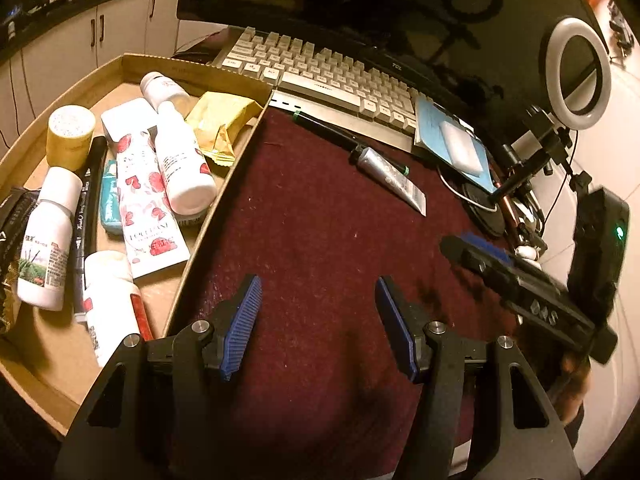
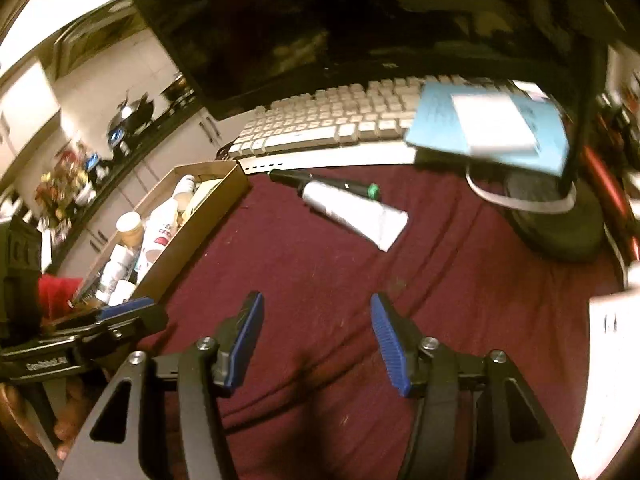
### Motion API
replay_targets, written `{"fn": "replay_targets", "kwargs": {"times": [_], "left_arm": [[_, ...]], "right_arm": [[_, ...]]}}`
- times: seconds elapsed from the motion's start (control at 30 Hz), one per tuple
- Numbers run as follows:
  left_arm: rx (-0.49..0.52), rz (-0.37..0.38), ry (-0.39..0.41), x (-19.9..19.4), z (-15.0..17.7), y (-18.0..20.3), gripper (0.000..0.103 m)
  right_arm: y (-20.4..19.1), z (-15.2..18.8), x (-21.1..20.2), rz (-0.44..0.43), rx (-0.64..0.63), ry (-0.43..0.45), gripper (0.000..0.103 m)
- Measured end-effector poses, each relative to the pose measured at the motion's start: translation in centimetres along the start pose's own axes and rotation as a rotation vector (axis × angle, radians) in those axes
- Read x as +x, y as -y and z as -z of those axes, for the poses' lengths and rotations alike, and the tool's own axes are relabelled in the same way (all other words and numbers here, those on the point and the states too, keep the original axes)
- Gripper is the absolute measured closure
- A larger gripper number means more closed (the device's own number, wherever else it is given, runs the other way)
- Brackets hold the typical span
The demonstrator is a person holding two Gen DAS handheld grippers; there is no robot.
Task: Organize objects
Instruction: 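Withdraw both grippers from the tray back toward the desk items, then grasp the silver hand cream tube with the left gripper while the right grasps the black marker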
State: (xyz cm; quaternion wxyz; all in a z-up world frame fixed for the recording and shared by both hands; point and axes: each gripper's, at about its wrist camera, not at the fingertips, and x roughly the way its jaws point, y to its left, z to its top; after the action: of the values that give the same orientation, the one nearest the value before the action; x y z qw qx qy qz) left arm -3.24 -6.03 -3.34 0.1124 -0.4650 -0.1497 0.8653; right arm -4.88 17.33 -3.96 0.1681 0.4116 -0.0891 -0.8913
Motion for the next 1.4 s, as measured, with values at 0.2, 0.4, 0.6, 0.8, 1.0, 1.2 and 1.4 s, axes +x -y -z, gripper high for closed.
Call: {"fn": "replay_targets", "kwargs": {"times": [0.2,0.4,0.6,0.8,1.0,1.2,1.4], "left_arm": [[-0.016,0.014,0.005,0.2,-0.6,-0.5,0.043],[-0.034,0.024,0.003,0.3,-0.9,-1.1,0.043],[-0.032,0.028,0.021,-0.1,-1.2,-1.4,0.043],[-0.047,0.038,0.019,0.1,-1.2,-1.7,0.043],[-0.038,0.034,0.024,0.0,-1.6,-1.8,0.043],[-0.049,0.039,0.042,-0.7,-1.9,-2.4,0.043],[-0.038,0.031,0.048,-0.6,-2.0,-2.2,0.043]], "right_arm": [[0.2,-3.1,3.0,0.042,-0.104,-0.026,0.042],[-0.7,-5.3,5.9,0.075,-0.209,-0.069,0.040],[-0.3,-6.1,8.3,0.117,-0.265,-0.107,0.039],[-0.3,-5.8,8.0,-0.004,-0.199,-0.146,0.038],[-3.8,-3.6,7.3,-0.106,-0.233,-0.159,0.038],[-4.3,-5.1,5.8,-0.052,-0.251,-0.075,0.038],[-2.3,-8.2,7.0,0.095,-0.240,-0.022,0.040]]}}
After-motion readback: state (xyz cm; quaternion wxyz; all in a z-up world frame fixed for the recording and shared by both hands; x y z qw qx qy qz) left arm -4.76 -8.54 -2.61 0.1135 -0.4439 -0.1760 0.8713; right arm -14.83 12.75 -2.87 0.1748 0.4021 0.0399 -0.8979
